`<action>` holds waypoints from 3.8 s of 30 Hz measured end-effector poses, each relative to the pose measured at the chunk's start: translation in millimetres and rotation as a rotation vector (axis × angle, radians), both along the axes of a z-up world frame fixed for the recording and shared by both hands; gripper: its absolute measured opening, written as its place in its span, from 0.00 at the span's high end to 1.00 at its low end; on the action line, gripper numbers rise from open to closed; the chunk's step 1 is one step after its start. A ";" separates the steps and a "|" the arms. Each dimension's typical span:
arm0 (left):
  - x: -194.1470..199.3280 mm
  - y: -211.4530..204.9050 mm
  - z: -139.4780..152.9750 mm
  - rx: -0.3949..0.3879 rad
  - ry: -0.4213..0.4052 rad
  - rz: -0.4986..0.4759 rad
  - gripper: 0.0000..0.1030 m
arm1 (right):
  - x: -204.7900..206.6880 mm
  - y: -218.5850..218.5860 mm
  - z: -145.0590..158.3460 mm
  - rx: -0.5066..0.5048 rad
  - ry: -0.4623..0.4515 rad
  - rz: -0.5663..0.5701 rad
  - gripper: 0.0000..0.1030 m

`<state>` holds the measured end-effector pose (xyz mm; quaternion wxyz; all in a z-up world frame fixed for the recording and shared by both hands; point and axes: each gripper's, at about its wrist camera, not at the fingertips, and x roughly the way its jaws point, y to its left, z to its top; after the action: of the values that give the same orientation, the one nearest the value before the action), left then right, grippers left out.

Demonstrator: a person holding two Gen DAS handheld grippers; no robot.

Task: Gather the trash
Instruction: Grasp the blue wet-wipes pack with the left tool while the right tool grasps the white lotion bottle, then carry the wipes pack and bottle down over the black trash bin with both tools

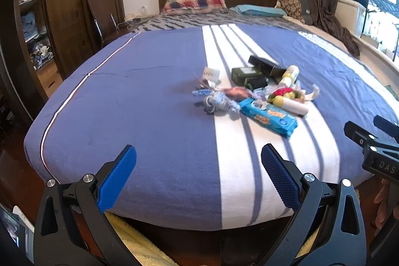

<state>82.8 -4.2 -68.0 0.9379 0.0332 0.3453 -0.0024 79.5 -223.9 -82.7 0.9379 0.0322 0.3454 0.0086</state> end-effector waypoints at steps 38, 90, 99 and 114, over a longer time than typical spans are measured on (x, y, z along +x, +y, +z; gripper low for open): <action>53.5 -19.6 -41.1 -0.078 0.100 -0.075 0.08 | 69.1 29.8 -39.3 0.004 0.022 0.250 0.77; -75.8 -37.5 -50.7 -0.203 0.164 -0.324 0.63 | -93.1 11.3 -21.9 0.049 0.038 0.194 0.80; -94.6 -36.3 -109.2 -0.212 0.322 -0.314 0.63 | -108.7 22.3 -91.9 0.065 0.255 0.218 0.80; -84.2 -53.1 -221.2 -0.190 0.628 -0.331 0.63 | -102.2 28.9 -179.9 0.115 0.499 0.205 0.80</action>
<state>-1.5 -57.2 -289.2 0.7720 -0.0012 0.6046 -0.1962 -22.7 -194.9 -262.6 0.8146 0.0515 0.5662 0.1151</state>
